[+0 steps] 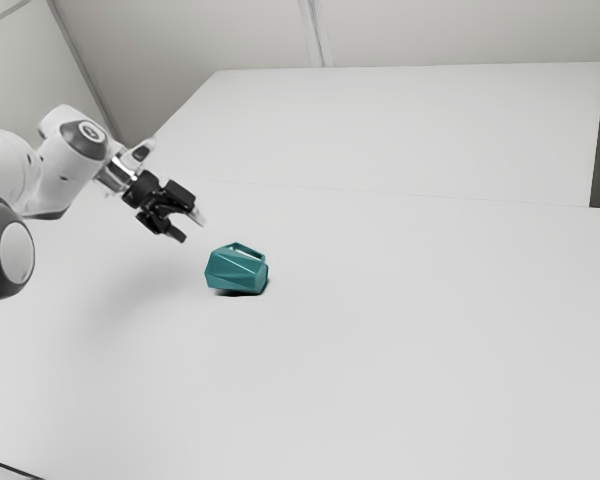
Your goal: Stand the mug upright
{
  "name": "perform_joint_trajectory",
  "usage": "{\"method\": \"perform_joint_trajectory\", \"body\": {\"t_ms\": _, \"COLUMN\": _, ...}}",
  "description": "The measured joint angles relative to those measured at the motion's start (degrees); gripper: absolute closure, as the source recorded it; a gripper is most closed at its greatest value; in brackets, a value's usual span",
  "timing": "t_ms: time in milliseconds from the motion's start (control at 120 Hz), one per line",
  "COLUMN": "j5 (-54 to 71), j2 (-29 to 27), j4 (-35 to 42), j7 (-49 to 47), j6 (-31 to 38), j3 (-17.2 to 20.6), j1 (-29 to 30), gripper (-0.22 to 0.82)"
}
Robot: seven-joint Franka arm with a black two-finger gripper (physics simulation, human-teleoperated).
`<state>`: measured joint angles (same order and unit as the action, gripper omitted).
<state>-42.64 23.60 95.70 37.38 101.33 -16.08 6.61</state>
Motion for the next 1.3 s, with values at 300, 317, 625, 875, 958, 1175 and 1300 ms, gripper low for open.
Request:
{"method": "perform_joint_trajectory", "body": {"t_ms": 300, "j5": -8.1, "j2": 5.0, "j4": 0.7, "j7": 5.7, "j6": 1.3, "j3": 0.1, "j1": 0.4, "gripper": 0.00}}
{"method": "perform_joint_trajectory", "body": {"t_ms": 317, "j5": -8.6, "j2": 5.0, "j4": 0.9, "j7": 6.0, "j6": 1.2, "j3": 0.1, "j1": 0.4, "gripper": 0.00}}
{"method": "perform_joint_trajectory", "body": {"t_ms": 625, "j5": -14.3, "j2": 5.8, "j4": 4.4, "j7": 10.8, "j6": -0.6, "j3": 1.3, "j1": -0.1, "gripper": 0.00}}
{"method": "perform_joint_trajectory", "body": {"t_ms": 875, "j5": -16.1, "j2": 5.8, "j4": 4.5, "j7": 13.3, "j6": -1.9, "j3": 1.8, "j1": 0.4, "gripper": 0.30}}
{"method": "perform_joint_trajectory", "body": {"t_ms": 958, "j5": -16.3, "j2": 5.7, "j4": 4.5, "j7": 14.0, "j6": -2.3, "j3": 1.8, "j1": 0.5, "gripper": 0.48}}
{"method": "perform_joint_trajectory", "body": {"t_ms": 1175, "j5": -16.4, "j2": 5.3, "j4": 4.5, "j7": 15.4, "j6": -3.0, "j3": 1.8, "j1": 0.0, "gripper": 0.69}}
{"method": "perform_joint_trajectory", "body": {"t_ms": 1300, "j5": -16.3, "j2": 4.6, "j4": 4.5, "j7": 16.0, "j6": -3.3, "j3": 1.8, "j1": -0.1, "gripper": 0.73}}
